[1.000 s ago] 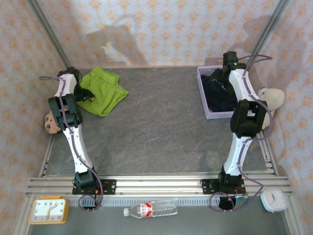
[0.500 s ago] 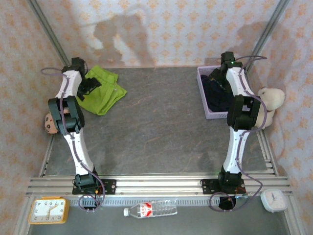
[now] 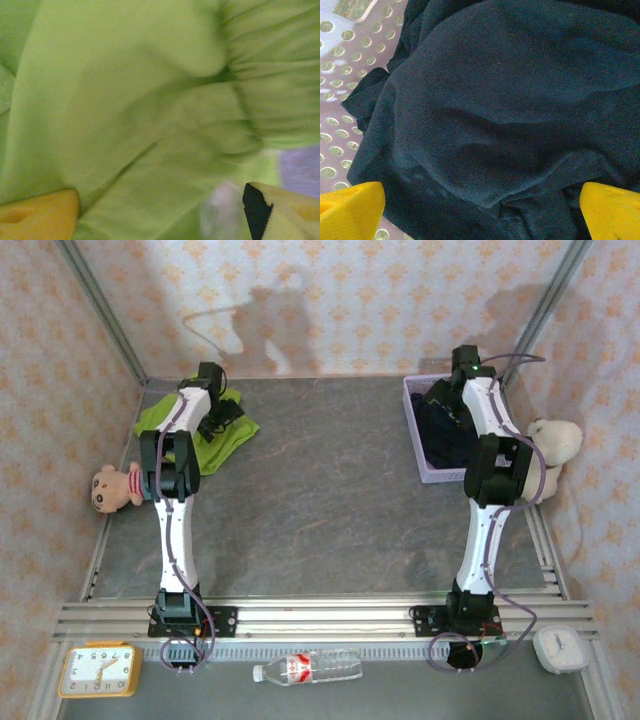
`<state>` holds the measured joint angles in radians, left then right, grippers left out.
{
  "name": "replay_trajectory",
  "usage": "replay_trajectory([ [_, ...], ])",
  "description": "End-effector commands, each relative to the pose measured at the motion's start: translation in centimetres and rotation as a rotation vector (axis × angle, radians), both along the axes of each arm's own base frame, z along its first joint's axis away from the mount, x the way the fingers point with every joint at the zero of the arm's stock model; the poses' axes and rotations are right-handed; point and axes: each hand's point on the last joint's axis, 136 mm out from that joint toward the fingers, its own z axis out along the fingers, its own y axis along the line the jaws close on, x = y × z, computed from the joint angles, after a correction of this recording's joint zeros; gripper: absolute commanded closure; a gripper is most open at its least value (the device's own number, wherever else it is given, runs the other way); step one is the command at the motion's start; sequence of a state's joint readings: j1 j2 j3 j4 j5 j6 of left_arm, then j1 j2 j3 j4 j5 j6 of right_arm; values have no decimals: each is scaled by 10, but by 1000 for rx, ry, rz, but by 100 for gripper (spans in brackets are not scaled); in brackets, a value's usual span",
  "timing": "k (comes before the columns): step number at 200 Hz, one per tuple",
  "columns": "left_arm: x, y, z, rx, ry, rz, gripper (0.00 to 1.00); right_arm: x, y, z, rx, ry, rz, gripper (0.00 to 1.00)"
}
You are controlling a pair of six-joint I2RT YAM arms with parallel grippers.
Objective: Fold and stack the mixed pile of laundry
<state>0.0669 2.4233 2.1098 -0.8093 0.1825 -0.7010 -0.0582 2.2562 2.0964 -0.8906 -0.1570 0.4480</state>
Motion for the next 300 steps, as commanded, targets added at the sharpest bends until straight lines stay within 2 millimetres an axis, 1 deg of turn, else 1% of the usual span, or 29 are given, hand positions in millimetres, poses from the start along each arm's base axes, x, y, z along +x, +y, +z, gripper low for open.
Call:
replay_trajectory([
  [1, 21, -6, -35, -73, -31, 107, 14, -1, -5, 25, -22, -42, -2, 0],
  [11, 31, -4, -38, -71, -51, 136, 14, 1, -7, 21, -26, -32, -10, 0],
  [20, 38, 3, -41, -53, -59, 174, 14, 2, -9, 17, -30, -22, -16, 1],
  [26, 42, 10, -40, -36, -68, 204, 14, 2, -9, 13, -32, -11, -19, 1],
  [40, 47, 28, -46, -10, -70, 283, 14, 2, -14, 5, -48, 11, -42, 2],
  [66, 45, 67, -55, 16, -72, 430, 14, 4, -18, -13, -59, 37, -71, 3],
  [79, 42, 81, -55, 16, -78, 477, 14, 7, -17, -24, -51, 46, -76, 3],
  [90, 42, 91, -51, 16, -88, 502, 13, 10, -16, -33, -44, 54, -78, 4],
  [103, 42, 97, -39, 21, -106, 512, 12, 13, -15, -44, -29, 64, -82, 6],
  [109, 43, 97, -32, 23, -118, 507, 11, 15, -13, -49, -20, 70, -79, 10],
  [118, 48, 96, -20, 20, -145, 490, 9, 18, -10, -54, -1, 71, -68, 20],
  [126, 53, 93, -8, 8, -173, 469, 8, 21, -8, -54, 6, 70, -60, 37],
  [131, 56, 92, 0, -2, -192, 456, 7, 22, -9, -53, 5, 70, -62, 51],
  [137, 61, 89, 11, -16, -220, 437, 6, 24, -10, -48, 2, 62, -64, 65],
  [143, 65, 87, 22, -26, -244, 421, 4, 25, -10, -42, -2, 49, -62, 77],
  [148, 68, 84, 32, -35, -264, 406, 0, 27, -10, -35, -1, 34, -55, 85],
  [163, 76, 76, 64, -52, -320, 360, 0, 33, -9, -4, -7, -29, -22, 100],
  [180, 76, 67, 104, -25, -370, 306, 0, 31, -14, 38, -50, -91, -13, 100],
  [191, 76, 57, 131, -9, -411, 259, 0, 27, -16, 68, -70, -140, -10, 100],
  [202, 73, 46, 158, 16, -445, 212, 0, 22, -16, 103, -76, -206, -6, 100],
  [219, 64, 28, 197, 53, -493, 137, 0, 12, -8, 156, -53, -320, 14, 100],
  [241, 51, -2, 236, 75, -556, 17, 0, -8, 7, 221, -9, -457, 56, 100],
  [255, 39, -24, 254, 83, -585, -54, 0, -24, 21, 260, 16, -543, 95, 100],
  [269, 24, -43, 261, 112, -587, -116, 0, -43, 38, 296, 48, -625, 146, 100],
  [273, 18, -49, 266, 118, -593, -130, 0, -49, 43, 306, 59, -648, 163, 100],
  [292, -8, -71, 267, 111, -593, -172, 0, -75, 74, 348, 149, -757, 250, 100],
  [295, -10, -74, 263, 104, -587, -173, 0, -79, 79, 353, 169, -770, 265, 100],
  [297, -15, -74, 268, 99, -598, -170, 0, -81, 83, 356, 182, -779, 275, 100],
  [300, -20, -77, 267, 89, -598, -167, 0, -85, 89, 362, 201, -795, 290, 100],
])
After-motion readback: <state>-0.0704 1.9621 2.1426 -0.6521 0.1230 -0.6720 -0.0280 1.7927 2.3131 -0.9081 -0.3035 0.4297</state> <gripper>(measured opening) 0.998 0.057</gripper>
